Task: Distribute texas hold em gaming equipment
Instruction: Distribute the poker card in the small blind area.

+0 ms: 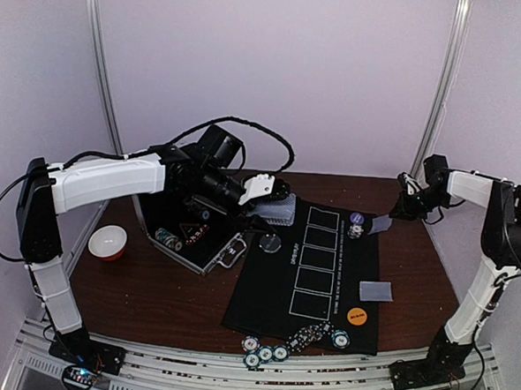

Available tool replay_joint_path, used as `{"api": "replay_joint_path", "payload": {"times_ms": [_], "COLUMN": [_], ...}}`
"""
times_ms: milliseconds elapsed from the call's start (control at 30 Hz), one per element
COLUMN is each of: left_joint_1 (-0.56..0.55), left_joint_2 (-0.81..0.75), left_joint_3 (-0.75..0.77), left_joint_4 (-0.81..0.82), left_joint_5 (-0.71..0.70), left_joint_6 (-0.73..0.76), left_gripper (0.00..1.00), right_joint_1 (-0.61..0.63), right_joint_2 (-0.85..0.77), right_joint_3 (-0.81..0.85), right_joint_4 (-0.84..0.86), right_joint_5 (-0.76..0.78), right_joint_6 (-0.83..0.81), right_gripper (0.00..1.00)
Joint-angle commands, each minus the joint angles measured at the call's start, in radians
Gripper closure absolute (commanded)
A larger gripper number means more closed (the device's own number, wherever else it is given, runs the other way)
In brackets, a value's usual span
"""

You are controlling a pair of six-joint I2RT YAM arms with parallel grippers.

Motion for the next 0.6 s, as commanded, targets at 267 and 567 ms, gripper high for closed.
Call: {"api": "replay_joint_path", "payload": {"times_ms": [267, 567], "left_joint_1": [0.007, 0.007], "left_joint_2": [-0.022, -0.021], "left_joint_3": [0.007, 0.007], "left_joint_4": [0.027, 0.027], "left_joint_5": [0.009, 0.013], "left_joint_6": [-0.009, -0.015], "left_gripper": [0.42, 0.42], "right_joint_1": [-0.007, 0.013], "right_joint_2": [0.137, 0.22], "right_joint_3": [0.127, 0.185], "right_joint_4": [0.017, 0.023], "right_joint_5": [0.102, 0.123], "right_joint_6": [-0.131, -0.278], "right_gripper": [1.0, 1.0]}}
